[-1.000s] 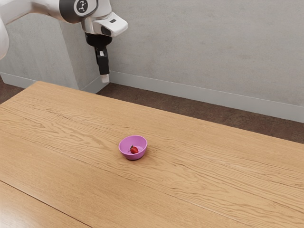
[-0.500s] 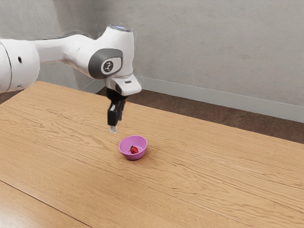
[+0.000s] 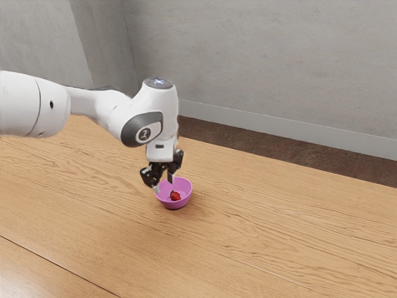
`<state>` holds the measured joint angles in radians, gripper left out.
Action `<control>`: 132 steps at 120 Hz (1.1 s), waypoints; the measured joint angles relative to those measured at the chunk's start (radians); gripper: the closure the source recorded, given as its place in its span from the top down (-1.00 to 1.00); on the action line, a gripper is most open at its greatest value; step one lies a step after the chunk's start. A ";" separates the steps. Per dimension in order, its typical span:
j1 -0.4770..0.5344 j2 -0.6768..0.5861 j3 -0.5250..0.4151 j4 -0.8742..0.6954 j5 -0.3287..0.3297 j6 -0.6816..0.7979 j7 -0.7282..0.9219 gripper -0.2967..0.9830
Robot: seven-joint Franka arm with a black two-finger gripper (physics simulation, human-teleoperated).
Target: Take strawberry from the bowl
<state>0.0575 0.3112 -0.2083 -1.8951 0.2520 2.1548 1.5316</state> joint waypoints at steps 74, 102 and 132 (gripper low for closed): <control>0.040 0.142 0.004 0.062 -0.079 0.178 0.281 0.02; 0.049 0.174 0.006 0.060 -0.124 0.209 0.279 -0.06; 0.056 0.201 0.007 0.057 -0.125 0.238 0.276 -0.09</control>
<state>0.1135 0.5122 -0.2009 -1.8381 0.1271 2.3930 1.8076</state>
